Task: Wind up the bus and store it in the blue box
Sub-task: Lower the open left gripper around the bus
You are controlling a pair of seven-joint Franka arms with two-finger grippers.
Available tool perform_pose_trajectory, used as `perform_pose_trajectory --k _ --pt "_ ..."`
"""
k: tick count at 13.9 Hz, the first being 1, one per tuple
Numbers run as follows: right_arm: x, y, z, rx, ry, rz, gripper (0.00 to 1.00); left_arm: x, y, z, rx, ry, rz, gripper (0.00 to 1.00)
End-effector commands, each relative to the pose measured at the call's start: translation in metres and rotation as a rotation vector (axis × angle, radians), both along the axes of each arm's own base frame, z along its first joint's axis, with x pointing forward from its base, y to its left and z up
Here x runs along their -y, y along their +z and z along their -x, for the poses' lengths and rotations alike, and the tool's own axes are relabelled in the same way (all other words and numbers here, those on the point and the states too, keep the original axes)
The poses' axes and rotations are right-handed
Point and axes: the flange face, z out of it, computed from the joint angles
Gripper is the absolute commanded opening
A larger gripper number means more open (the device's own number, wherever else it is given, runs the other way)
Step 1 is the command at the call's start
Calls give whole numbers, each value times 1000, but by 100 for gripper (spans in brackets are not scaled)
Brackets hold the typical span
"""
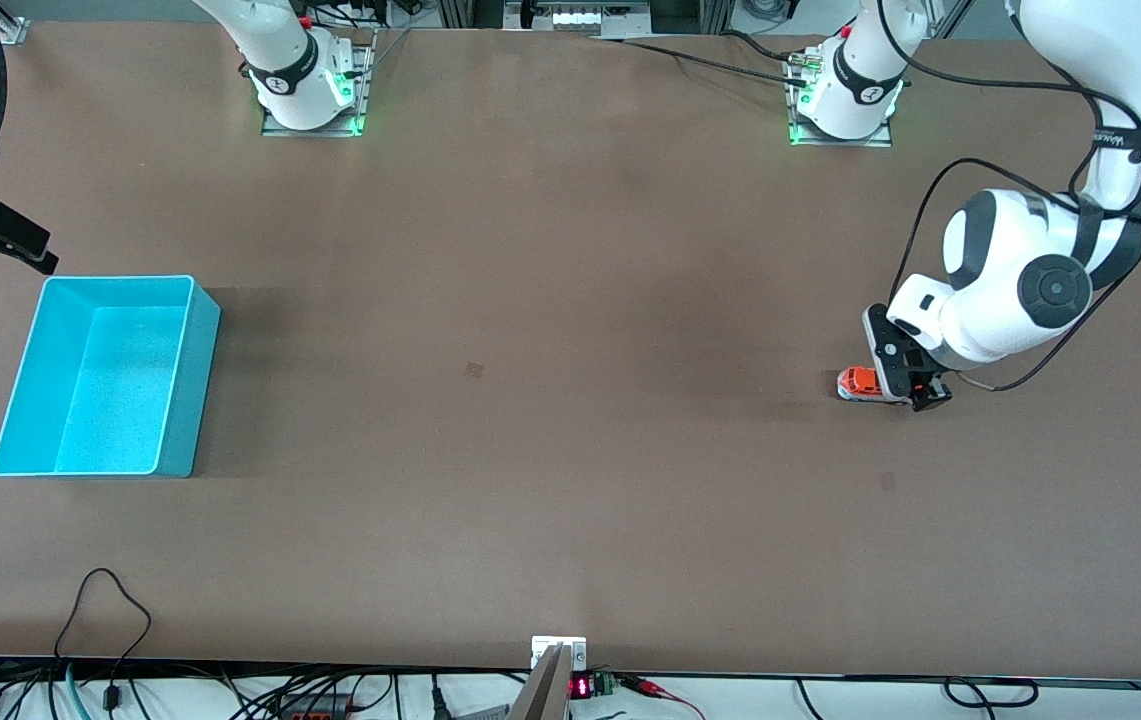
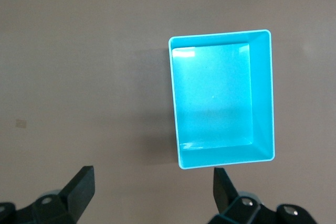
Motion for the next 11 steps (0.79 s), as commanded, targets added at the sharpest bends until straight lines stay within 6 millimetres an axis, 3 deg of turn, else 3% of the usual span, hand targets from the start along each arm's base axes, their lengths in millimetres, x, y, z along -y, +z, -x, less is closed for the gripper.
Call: perform_pose_trajectory --k 1,3,6,11 --pt "-1 3 -2 1 -6 -9 100 -10 -18 -4 -3 -70 -10 100" --pt "-2 2 -3 1 -4 -11 100 -23 -30 -8 22 -107 0 100" --pt "-3 0 -3 -3 -1 -11 100 -22 -32 -9 32 -130 3 100" --pt "-2 -2 -3 -9 -3 -11 100 -23 -63 -3 -20 -129 9 100"
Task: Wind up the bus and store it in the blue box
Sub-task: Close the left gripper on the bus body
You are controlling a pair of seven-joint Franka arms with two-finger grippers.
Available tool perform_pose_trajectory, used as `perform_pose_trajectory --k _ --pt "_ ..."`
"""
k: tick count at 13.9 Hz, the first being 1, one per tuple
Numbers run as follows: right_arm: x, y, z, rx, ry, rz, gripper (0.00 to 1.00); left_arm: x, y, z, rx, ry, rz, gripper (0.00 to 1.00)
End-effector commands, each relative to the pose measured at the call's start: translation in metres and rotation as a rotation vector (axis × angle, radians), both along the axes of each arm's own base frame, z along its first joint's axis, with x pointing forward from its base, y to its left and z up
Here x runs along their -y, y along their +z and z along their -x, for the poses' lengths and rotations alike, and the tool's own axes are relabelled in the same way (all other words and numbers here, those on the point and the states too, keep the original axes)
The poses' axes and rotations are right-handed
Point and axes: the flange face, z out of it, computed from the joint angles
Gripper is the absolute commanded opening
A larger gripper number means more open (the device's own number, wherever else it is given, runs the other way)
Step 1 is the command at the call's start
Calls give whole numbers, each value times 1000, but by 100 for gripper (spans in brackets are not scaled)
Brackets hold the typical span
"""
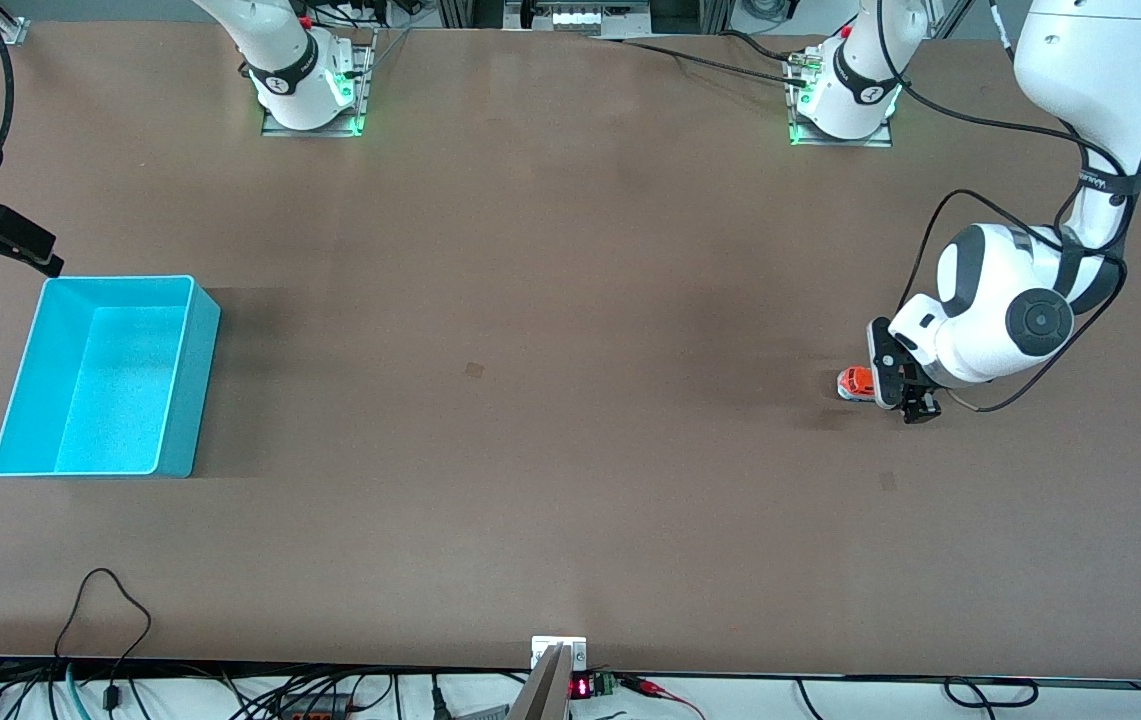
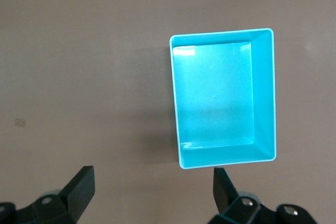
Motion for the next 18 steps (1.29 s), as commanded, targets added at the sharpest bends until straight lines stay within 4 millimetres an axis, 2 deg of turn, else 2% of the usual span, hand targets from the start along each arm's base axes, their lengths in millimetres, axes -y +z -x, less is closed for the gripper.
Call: perform_pose_trajectory --k 1,6,10,12,13,15,18 --pt "-1 3 -1 -3 -5 -11 100 0 -16 5 -22 -27 -3 100" --pt "-2 1 -2 -1 -2 -10 100 -1 -20 11 -14 -28 -2 100" --pt "-2 1 -2 -2 -4 -12 100 -1 -26 14 18 -69 6 89" --pt "-2 2 -2 1 -2 -12 100 -2 -30 18 7 -67 6 80" --pt "-3 1 -2 -1 -2 -13 100 -4 -29 18 7 -64 6 70" --pt "-3 2 -2 1 -3 -20 100 -9 -29 18 8 -55 6 65" --pt "-3 1 -2 -5 -3 -20 100 -9 -27 16 15 -55 6 49"
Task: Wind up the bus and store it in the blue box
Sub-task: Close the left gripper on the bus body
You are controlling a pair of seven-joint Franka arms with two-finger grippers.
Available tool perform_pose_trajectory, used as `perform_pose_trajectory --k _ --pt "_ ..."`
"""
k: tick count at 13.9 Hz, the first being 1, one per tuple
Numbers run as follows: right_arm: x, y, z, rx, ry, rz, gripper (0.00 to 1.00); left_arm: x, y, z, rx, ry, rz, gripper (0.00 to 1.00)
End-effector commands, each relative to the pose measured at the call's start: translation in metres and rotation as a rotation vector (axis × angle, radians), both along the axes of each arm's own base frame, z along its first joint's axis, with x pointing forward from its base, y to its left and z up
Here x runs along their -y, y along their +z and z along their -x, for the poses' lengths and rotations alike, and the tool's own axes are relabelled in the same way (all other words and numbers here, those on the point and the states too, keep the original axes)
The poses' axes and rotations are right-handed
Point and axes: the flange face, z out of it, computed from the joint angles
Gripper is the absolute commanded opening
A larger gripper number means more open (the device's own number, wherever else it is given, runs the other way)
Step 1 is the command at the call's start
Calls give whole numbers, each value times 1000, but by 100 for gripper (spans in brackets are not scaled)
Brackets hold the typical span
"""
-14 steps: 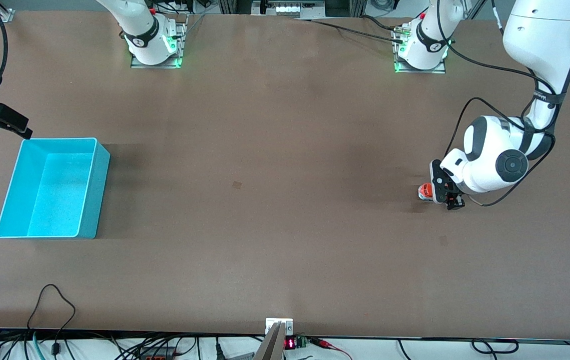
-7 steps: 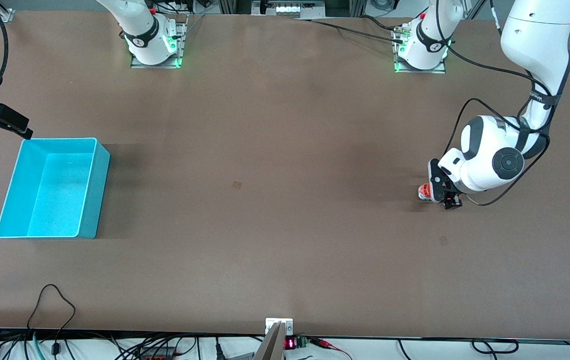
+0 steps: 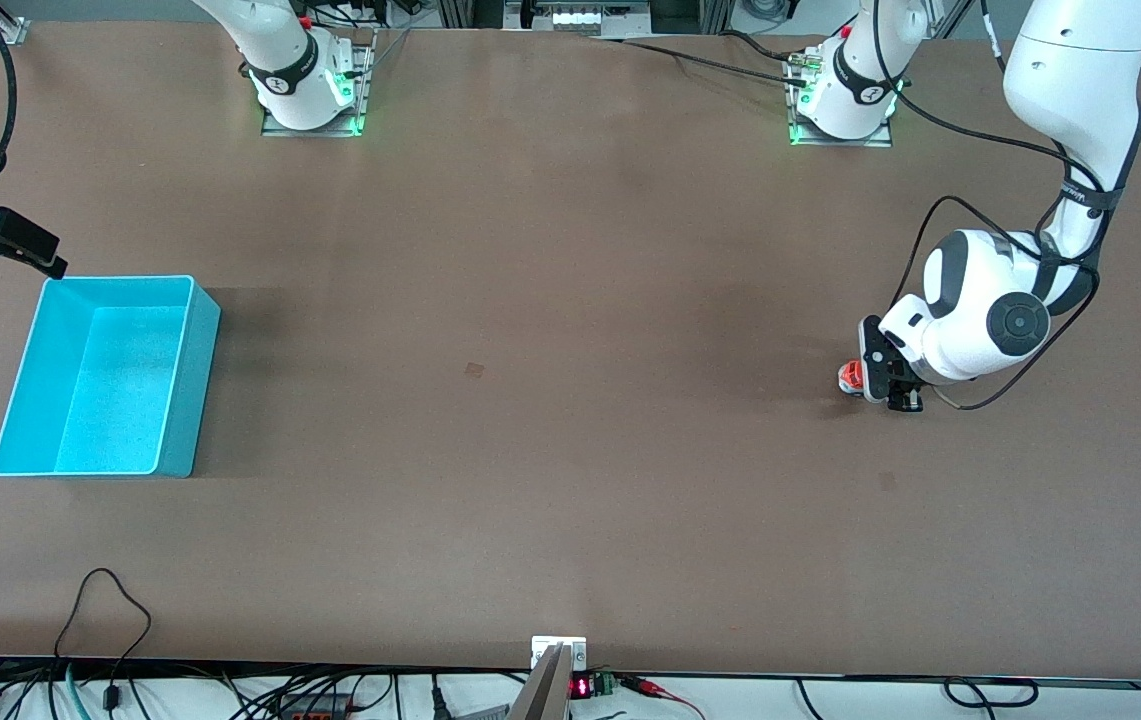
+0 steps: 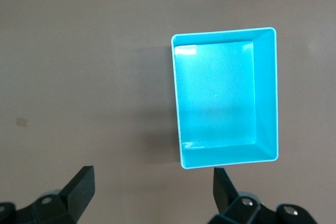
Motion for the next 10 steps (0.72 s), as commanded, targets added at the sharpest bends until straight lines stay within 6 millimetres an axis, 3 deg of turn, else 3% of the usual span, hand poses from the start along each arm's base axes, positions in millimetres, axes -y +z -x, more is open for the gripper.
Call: perform_pose_trajectory --k 1,10 --pt "-3 3 -1 0 -2 -15 100 -3 5 2 11 -24 -4 47" --pt "-4 3 -2 2 -2 -22 100 -4 -2 4 4 -2 -3 36"
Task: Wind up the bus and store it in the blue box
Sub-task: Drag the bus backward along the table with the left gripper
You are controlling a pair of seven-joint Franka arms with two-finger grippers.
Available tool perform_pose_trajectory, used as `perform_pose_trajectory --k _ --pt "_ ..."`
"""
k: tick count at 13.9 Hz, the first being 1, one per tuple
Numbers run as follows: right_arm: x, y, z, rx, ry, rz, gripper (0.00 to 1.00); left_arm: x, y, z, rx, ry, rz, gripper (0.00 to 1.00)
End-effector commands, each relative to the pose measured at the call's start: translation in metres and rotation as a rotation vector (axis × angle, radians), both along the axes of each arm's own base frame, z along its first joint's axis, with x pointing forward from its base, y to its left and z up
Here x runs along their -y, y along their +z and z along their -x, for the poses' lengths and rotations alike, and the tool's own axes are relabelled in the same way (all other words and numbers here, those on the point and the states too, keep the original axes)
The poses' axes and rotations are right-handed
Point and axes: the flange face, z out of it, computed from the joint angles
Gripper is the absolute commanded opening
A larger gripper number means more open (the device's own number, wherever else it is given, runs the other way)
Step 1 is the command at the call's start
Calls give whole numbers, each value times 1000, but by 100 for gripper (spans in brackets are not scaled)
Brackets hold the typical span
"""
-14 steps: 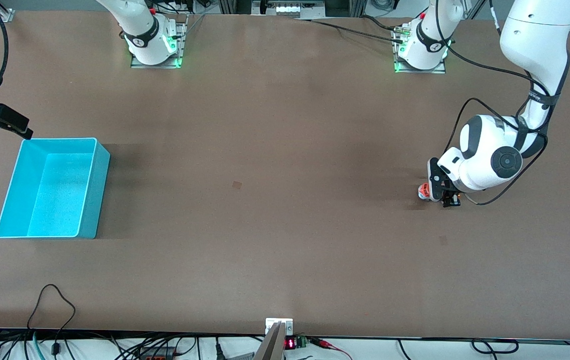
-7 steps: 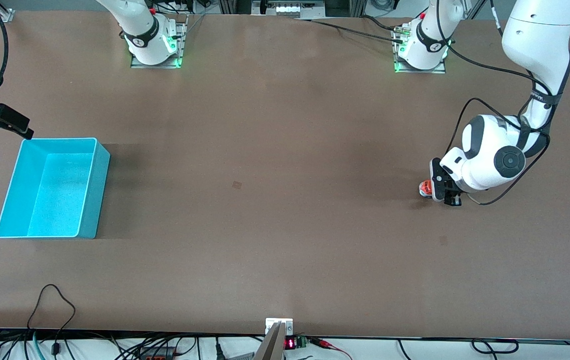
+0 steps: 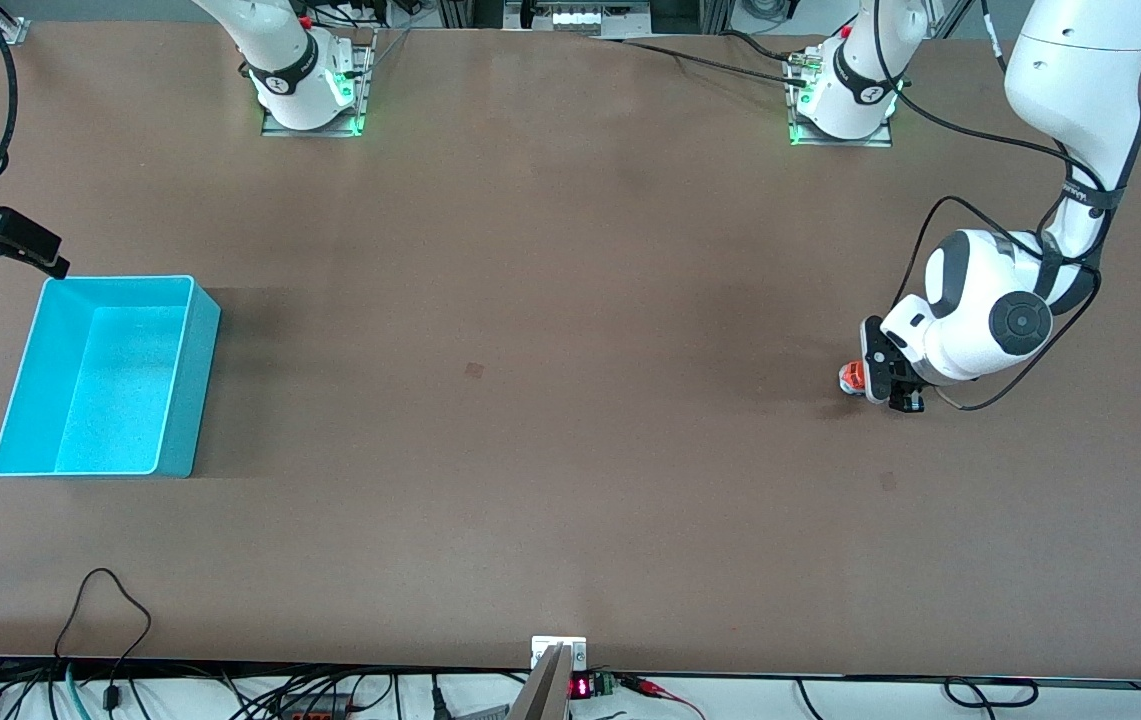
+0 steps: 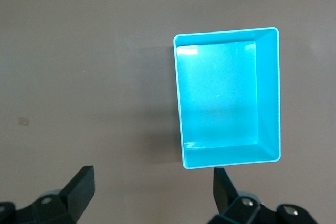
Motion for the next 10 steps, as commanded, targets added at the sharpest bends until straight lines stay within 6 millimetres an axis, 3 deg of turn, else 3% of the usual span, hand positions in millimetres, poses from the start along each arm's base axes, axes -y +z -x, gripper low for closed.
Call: perform_pose_trajectory --k 1,6,10 --pt "-2 3 -1 3 -4 -16 100 -6 -6 4 -4 -2 -3 36" --pt "-2 3 -2 1 -4 -16 100 -55 -7 -1 -2 18 3 35" --pt "0 2 -1 0 -7 -16 100 -101 -22 6 -27 -4 20 35"
